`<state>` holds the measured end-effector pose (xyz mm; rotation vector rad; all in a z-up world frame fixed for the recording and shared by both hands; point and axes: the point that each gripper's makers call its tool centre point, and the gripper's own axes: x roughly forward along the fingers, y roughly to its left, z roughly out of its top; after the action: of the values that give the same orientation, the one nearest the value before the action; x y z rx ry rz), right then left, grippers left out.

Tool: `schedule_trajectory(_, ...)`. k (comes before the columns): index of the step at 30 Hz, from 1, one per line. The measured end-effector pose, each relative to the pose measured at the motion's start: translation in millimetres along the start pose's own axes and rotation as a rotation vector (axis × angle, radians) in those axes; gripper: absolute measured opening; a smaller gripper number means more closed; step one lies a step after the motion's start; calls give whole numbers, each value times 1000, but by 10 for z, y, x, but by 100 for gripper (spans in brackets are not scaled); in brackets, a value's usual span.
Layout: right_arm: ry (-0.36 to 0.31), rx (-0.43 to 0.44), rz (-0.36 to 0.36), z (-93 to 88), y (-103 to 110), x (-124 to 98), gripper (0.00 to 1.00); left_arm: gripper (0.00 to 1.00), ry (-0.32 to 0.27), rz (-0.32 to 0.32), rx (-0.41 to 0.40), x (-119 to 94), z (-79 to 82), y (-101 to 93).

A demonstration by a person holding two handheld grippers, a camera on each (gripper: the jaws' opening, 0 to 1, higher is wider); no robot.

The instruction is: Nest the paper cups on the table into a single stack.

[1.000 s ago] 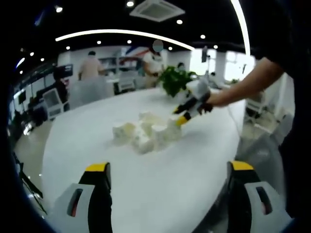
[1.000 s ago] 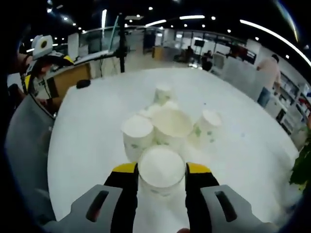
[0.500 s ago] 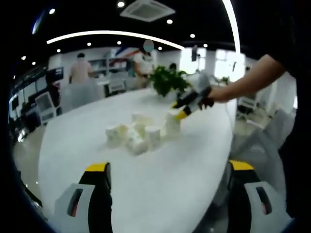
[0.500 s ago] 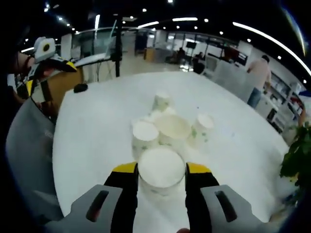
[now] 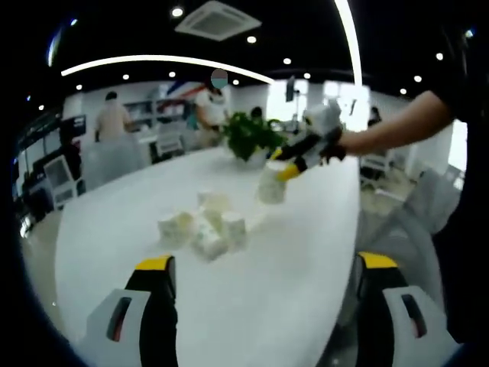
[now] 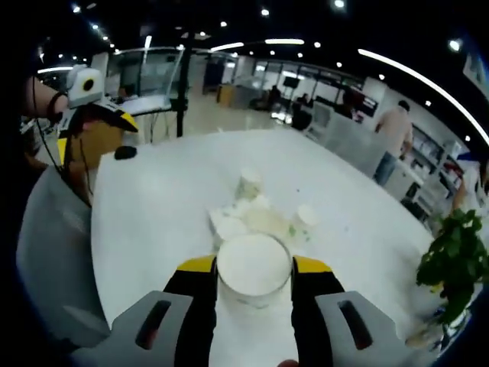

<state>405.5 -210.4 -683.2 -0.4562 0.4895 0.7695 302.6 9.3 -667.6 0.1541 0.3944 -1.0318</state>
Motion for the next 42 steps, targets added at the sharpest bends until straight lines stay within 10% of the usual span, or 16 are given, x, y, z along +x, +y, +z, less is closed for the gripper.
schedule_trajectory(42,-348,127,26,1162,968,-617,34,91,-25,-110,-3,223,147,-108)
